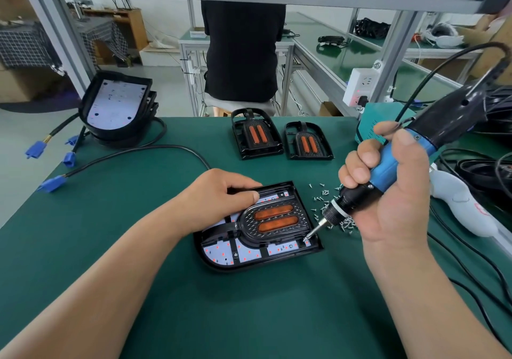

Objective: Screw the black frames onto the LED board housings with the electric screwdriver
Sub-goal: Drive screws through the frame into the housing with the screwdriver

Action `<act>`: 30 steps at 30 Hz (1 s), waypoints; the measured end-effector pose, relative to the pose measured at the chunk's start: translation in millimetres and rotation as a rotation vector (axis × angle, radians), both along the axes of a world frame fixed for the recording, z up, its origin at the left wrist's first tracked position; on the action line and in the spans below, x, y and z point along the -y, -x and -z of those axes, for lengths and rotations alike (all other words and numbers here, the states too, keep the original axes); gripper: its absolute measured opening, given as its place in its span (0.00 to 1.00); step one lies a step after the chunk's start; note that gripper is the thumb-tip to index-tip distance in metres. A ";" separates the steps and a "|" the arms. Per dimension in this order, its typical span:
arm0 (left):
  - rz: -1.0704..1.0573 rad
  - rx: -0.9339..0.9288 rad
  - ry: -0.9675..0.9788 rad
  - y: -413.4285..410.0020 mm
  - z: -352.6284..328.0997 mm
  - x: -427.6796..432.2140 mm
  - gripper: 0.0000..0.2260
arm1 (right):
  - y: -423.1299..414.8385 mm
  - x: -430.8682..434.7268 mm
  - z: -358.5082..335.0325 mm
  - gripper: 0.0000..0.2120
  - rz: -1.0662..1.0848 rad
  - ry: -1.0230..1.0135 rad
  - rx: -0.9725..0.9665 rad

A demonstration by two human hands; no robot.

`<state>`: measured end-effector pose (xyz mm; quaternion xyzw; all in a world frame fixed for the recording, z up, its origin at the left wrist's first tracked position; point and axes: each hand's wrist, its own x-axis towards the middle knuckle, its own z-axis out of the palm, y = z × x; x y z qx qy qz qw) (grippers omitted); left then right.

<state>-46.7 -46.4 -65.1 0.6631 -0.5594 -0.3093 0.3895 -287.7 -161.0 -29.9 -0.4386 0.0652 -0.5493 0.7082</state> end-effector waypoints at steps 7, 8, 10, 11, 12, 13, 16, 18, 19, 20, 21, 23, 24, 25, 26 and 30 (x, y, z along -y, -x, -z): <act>-0.005 0.003 0.009 0.6 1.2 -0.6 0.09 | -2.3 -5.7 0.2 0.06 0.006 0.042 -0.033; 0.001 0.006 0.010 0.6 1.0 -0.5 0.09 | -2.4 -6.7 -0.3 0.06 0.001 0.053 -0.038; 0.014 0.011 0.004 0.9 -0.2 -0.5 0.10 | -2.6 -8.8 -1.6 0.07 -0.020 0.086 -0.050; 0.020 0.016 0.000 0.9 -0.2 -0.4 0.10 | -2.6 -9.6 -2.1 0.07 -0.037 0.105 -0.053; 0.023 0.023 -0.003 1.0 0.3 -0.1 0.10 | -2.6 -10.1 -2.3 0.08 -0.057 0.126 -0.054; 0.023 0.030 -0.005 1.1 0.9 0.1 0.09 | -2.6 -10.5 -2.4 0.08 -0.075 0.143 -0.055; 0.025 0.037 -0.010 0.9 2.3 0.9 0.09 | -1.9 -10.6 -1.5 0.07 -0.088 0.151 -0.059; 0.026 0.045 -0.014 0.5 2.9 2.1 0.09 | -1.1 -9.8 -0.7 0.05 -0.099 0.131 -0.053; 0.028 0.049 -0.014 0.3 3.2 2.3 0.09 | -0.9 -9.4 -0.9 0.04 -0.108 0.122 -0.053; 0.030 0.051 -0.011 0.1 3.7 2.9 0.09 | -0.7 -8.6 -1.1 0.03 -0.114 0.117 -0.055; 0.033 0.052 -0.009 -0.3 4.3 3.1 0.09 | -0.5 -7.9 -1.2 0.03 -0.120 0.116 -0.061; 0.040 0.052 -0.009 -1.4 5.5 3.6 0.09 | -0.6 -6.6 -1.3 0.03 -0.129 0.132 -0.078; 0.044 0.052 -0.008 -2.0 6.2 3.9 0.09 | -0.8 -6.0 -1.1 0.06 -0.139 0.145 -0.086; 0.045 0.054 -0.005 -2.5 6.9 3.9 0.09 | -1.0 -5.5 -0.7 0.09 -0.157 0.157 -0.092; 0.047 0.056 0.002 -3.0 7.4 4.0 0.09 | -1.3 -5.0 -0.6 0.12 -0.174 0.166 -0.097; 0.037 0.049 0.007 -2.3 6.6 3.0 0.09 | -1.7 -2.1 1.0 0.15 -0.197 0.156 -0.097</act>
